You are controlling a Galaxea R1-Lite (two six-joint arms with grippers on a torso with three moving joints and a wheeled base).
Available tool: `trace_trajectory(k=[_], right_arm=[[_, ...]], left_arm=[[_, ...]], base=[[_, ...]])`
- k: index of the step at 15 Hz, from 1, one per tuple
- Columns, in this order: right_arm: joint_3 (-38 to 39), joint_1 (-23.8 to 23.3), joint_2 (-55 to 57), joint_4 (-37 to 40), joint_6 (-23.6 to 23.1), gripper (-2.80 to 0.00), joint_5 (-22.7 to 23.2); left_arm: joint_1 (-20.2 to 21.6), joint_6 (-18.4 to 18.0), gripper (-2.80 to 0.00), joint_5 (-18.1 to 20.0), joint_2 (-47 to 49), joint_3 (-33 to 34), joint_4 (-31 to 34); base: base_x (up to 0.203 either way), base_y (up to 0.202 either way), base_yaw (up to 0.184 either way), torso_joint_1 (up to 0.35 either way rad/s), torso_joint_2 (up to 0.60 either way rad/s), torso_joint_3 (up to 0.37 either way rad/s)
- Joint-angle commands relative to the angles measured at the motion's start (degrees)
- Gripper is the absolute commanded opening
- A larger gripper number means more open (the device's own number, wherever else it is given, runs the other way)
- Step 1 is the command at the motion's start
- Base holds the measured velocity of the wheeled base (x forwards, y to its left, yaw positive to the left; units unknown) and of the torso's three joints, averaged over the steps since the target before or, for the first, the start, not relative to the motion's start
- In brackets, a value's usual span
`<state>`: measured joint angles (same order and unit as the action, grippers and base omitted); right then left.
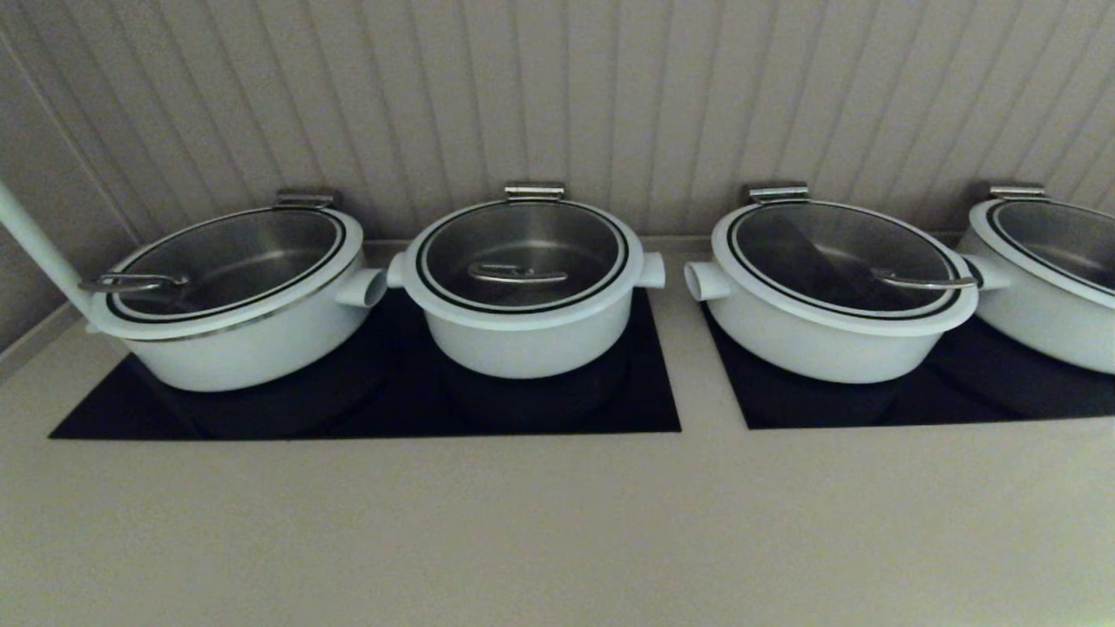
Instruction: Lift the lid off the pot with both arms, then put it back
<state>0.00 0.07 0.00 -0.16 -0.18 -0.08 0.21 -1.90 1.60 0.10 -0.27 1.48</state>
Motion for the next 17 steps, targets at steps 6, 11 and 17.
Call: trace_trajectory(k=[6,11,17], right_arm=[[0.0,0.0,0.0,0.0,-0.1,-2.8,0.0],[0.0,0.0,0.1,0.0,-0.1,-2.8,0.0],[0.0,0.0,0.0,0.0,0.1,-2.8,0.0]], left_arm=[[0.1,0.5,-2.8,-0.5,0.0,0.0,0.0],[0.1,0.5,-2.8,-0.5,0.0,0.0,0.0],[0.1,0.4,-2.8,-0.5,0.0,0.0,0.0]], base=[[0.0,0.0,0.0,0.0,0.0,0.0],[0.0,0.0,0.0,0.0,0.0,0.0],[0.0,0.0,0.0,0.0,0.0,0.0]])
